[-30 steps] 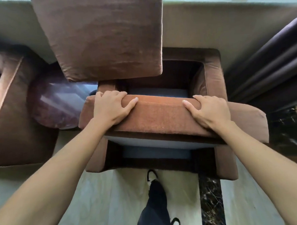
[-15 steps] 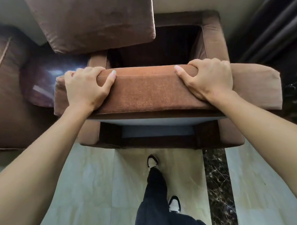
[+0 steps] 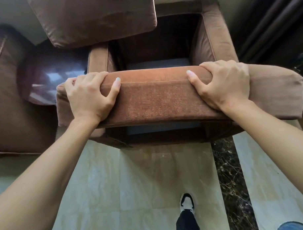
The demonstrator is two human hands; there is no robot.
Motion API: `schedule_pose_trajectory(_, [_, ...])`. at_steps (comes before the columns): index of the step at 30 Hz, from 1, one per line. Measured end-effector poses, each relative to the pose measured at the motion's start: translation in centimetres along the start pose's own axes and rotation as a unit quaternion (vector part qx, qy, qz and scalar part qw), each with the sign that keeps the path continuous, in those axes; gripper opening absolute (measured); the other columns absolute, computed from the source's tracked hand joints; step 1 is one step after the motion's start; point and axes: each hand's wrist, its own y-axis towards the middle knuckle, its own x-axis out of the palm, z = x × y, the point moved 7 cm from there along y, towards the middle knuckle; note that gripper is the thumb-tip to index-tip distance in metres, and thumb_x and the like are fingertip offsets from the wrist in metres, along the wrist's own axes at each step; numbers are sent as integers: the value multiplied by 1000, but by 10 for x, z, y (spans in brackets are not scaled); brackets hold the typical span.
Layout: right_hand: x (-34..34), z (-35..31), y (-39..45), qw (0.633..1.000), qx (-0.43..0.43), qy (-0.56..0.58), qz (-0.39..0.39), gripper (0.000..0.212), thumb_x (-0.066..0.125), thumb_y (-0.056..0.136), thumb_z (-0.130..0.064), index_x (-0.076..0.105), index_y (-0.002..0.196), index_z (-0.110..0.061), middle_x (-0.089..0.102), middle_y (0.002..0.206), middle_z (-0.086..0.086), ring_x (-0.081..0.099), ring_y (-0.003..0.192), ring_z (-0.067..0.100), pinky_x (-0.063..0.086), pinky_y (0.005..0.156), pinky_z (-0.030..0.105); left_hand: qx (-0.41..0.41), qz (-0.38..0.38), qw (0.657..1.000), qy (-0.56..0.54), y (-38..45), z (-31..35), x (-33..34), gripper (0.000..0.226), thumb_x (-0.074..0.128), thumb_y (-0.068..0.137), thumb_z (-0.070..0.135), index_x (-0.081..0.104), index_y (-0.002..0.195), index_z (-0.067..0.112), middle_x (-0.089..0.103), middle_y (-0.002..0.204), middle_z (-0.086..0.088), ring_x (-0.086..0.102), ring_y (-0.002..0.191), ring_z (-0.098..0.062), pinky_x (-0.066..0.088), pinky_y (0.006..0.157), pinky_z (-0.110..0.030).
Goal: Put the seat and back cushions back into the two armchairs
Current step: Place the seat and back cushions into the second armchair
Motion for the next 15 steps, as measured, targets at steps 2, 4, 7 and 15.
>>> schedule_pose_trajectory(2, [-1,-4,-26,1000,9,-3,6,74,28,93,-80,71,120,-26,74,111,10,64,101,36,40,94,48,5,8,1000,-2,-24,-3,-1,58,31,98,67,66,119,25,72,119,-5,62,109,-31,33,102,-50])
schedule_pose_trajectory(4, [-4,-10,-57,1000,20,4,10,72,30,93,-78,71,119,-26,74,113,9,63,103,36,39,95,49,8,17,1000,-5,-53,-6,-1,59,29,98,68,65,120,26,71,121,-4,62,109,-30,33,103,-49])
schedule_pose_trajectory(7, [-3,-16,-116,999,33,16,21,68,34,93,-76,70,121,-25,72,118,8,62,108,36,37,99,49,17,35,999,-5,-106,-9,1,62,28,99,68,65,124,25,70,125,0,61,112,-28,32,104,-48])
schedule_pose_trajectory(15, [23,-16,-251,994,33,25,105,65,44,97,-69,72,127,-18,70,129,12,64,116,39,39,105,53,65,129,989,4,-229,-15,28,54,44,100,56,66,129,17,67,134,-4,63,120,-30,36,102,-54])
